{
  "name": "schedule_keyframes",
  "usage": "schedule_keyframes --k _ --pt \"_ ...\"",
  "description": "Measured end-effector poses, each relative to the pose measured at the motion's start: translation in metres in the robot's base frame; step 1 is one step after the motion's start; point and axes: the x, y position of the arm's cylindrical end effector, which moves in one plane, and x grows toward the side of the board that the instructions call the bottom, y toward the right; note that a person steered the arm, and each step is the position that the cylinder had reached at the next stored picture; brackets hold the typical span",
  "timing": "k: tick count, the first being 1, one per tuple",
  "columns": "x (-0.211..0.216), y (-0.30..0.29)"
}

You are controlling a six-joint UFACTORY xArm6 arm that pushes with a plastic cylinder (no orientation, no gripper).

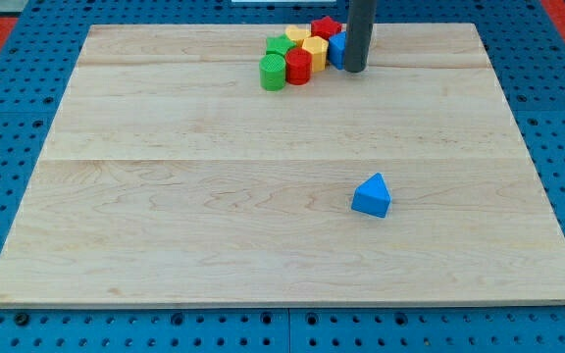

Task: Move the blue triangle towards green circle

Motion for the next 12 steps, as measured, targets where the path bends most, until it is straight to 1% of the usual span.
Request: schedule_keyframes --k 1,2,3,4,5,6,8,9,10,11,12 --pt "0.051 0.010" --pt "0.095 0.036" --pt "0.135 0.044" --pt "0.166 0.044" --pt "0.220 0.044" --pt "0.247 0.036" --pt "0.218 -0.035" --pt "0.208 -0.061" --pt "0.231 -0.062" --pt "0.249 -0.080" --pt "0.249 -0.077"
